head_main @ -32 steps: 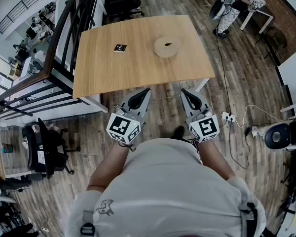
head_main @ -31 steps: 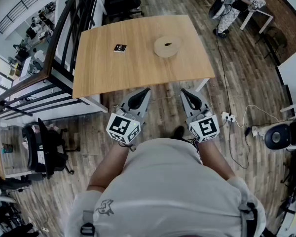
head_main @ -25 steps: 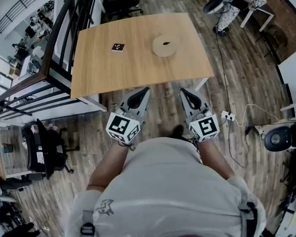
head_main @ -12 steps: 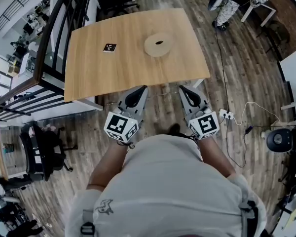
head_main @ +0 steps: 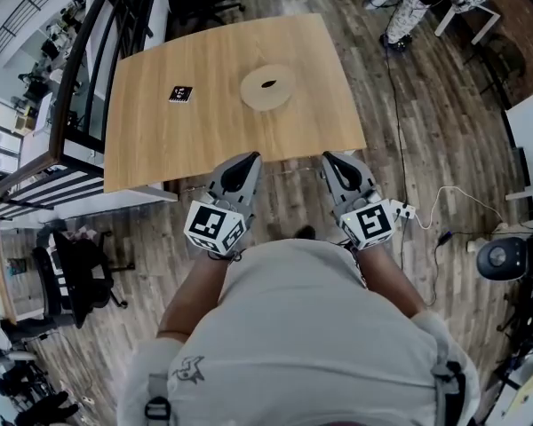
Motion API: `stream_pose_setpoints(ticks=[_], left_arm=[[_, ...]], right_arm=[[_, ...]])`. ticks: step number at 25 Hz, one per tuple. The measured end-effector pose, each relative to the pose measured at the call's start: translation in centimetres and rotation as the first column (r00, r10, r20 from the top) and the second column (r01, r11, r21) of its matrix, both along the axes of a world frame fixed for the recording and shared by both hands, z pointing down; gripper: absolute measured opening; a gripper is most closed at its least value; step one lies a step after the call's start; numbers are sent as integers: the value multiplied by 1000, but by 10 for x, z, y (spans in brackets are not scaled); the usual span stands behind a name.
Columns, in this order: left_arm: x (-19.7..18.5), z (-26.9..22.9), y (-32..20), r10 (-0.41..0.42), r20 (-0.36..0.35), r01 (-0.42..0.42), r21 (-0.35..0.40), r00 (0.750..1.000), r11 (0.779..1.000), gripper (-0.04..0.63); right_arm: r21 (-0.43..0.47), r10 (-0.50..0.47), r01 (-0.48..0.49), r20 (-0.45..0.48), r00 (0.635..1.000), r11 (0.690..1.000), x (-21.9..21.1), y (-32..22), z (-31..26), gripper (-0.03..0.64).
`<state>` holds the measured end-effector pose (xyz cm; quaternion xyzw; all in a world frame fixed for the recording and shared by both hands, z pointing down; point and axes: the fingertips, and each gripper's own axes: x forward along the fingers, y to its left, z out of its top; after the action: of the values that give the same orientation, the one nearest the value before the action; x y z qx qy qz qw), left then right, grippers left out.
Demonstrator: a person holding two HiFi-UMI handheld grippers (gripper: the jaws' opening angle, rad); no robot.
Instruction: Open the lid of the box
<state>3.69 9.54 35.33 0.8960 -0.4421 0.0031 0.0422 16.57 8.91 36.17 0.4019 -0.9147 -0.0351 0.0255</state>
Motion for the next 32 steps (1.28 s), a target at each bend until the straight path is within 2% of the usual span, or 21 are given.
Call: stream_pose_setpoints(ticks=[10,19,24,32], left_arm=[[36,13,-25,7,4,-7,-43,1000,999,6],[31,30,-56,56,-1,-56,-77,998,995,6],[12,25,-83,71,-4,-71,-59,997,996,6],[-51,18,-128,52,-15,-53,-38,999,998,6]], right_arm=[[-41,8,-8,7,1000,999,42,-23,11,5],[-105,31,-32,-6,999,994,31,-54,32,5],[-90,27,-28,-19,999,996,8,-83,26,5],[-57,5,-8,-53,999,998,-55,-133,14,5]])
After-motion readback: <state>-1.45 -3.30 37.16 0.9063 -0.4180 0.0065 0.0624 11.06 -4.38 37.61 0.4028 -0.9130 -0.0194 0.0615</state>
